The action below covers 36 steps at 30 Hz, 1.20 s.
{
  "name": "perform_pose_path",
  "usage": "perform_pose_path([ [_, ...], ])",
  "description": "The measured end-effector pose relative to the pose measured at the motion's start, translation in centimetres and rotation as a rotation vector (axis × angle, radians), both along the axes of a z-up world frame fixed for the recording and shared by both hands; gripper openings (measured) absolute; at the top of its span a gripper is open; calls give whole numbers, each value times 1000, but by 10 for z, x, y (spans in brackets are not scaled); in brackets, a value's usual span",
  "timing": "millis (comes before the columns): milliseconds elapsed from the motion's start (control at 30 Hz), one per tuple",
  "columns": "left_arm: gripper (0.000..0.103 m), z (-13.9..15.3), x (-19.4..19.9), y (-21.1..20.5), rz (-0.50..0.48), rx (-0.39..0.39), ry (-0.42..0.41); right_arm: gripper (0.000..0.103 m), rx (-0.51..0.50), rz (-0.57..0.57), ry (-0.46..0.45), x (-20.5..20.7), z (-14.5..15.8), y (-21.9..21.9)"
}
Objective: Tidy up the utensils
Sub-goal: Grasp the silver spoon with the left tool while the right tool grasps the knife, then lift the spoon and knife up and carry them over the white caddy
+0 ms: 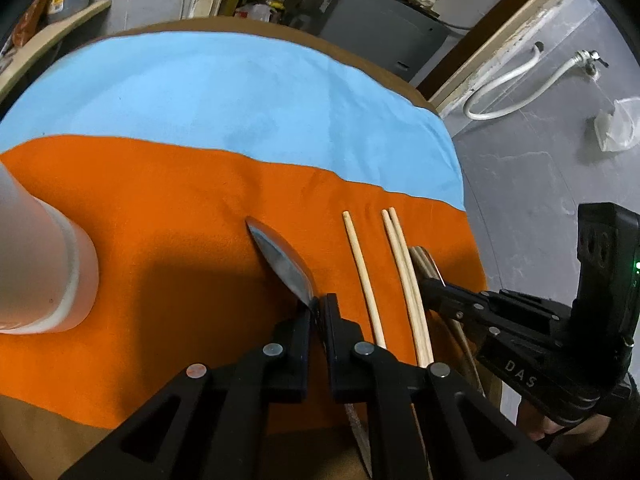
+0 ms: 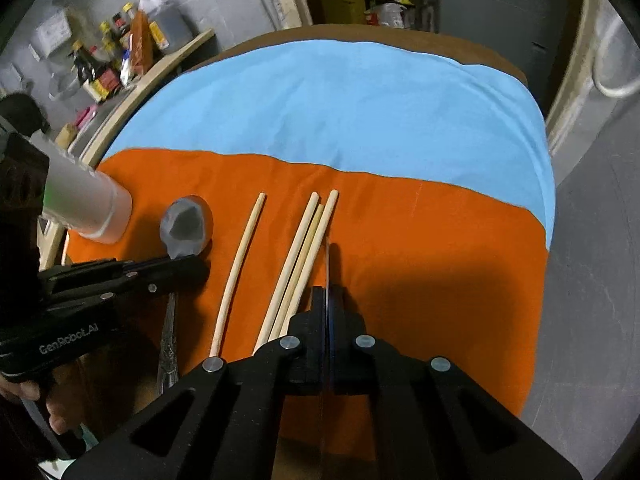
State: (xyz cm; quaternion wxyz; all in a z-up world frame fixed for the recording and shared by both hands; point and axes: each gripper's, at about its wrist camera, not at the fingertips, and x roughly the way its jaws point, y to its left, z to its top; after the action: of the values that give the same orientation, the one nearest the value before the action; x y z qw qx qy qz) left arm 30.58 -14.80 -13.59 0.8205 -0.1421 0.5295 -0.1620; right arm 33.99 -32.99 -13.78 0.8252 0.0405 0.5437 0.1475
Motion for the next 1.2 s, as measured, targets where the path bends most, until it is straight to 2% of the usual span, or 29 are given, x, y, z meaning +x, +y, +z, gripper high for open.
perform_pose_path([
  [167,3,28,-29,-4,-51,11,-160,1,84,-99,-90,-30,15,-17],
  [300,3,50,-57,0,-65,19,-271,1,135,-150,-260,-66,43,-20],
  [367,3,62,-68,5,-65,16,-324,1,136,-157,-329,-79,56,-16],
  [500,3,92,-90,21,-56,13,-432,1,213,-193,-452,-94,84,-6],
  [633,3,118,-104,45,-29,11,-513,1,289,-161,-585,-104,117,14],
  [767,3,144,-112,79,9,7,-573,1,362,-111,-679,-105,144,47],
  [1000,3,179,-108,149,115,41,-680,1,501,-28,-788,-92,182,119],
  [1200,3,189,-86,201,250,23,-737,1,563,2,-847,-74,193,176],
])
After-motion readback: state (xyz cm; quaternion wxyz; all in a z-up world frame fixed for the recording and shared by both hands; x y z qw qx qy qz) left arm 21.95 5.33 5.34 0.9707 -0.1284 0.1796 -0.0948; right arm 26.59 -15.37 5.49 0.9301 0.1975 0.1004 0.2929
